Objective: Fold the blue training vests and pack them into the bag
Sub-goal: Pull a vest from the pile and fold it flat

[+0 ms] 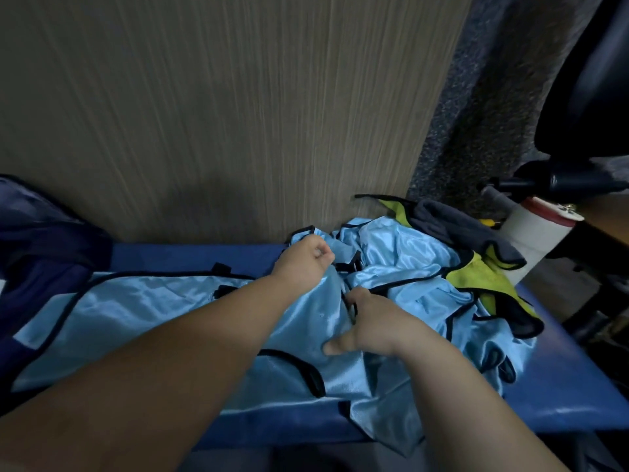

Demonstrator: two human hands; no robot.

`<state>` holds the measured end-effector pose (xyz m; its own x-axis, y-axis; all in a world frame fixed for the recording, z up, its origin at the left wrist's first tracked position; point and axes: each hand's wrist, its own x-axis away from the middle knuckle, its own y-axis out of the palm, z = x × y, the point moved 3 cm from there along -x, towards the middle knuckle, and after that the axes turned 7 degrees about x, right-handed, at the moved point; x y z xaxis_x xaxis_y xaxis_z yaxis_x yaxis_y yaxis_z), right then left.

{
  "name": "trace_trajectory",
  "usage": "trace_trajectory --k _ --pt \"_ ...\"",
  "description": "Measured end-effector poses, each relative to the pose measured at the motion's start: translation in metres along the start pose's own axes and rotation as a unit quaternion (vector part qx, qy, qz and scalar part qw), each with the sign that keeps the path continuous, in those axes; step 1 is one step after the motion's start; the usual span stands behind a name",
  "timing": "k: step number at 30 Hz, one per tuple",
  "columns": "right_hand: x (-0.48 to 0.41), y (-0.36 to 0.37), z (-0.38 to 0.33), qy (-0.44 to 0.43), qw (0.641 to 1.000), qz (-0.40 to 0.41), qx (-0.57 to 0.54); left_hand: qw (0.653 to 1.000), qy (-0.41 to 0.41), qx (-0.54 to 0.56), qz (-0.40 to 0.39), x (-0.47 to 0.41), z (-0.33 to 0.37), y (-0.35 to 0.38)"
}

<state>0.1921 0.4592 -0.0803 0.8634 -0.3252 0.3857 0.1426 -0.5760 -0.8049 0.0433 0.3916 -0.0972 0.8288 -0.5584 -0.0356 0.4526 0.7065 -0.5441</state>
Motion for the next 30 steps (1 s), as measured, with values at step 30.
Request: trace_trajectory --k 30 --pt "0.002 -0.004 0.023 -0.053 0.988 -0.145 0.023 0.897 0.135 -0.418 0.043 0.041 -0.066 -0.088"
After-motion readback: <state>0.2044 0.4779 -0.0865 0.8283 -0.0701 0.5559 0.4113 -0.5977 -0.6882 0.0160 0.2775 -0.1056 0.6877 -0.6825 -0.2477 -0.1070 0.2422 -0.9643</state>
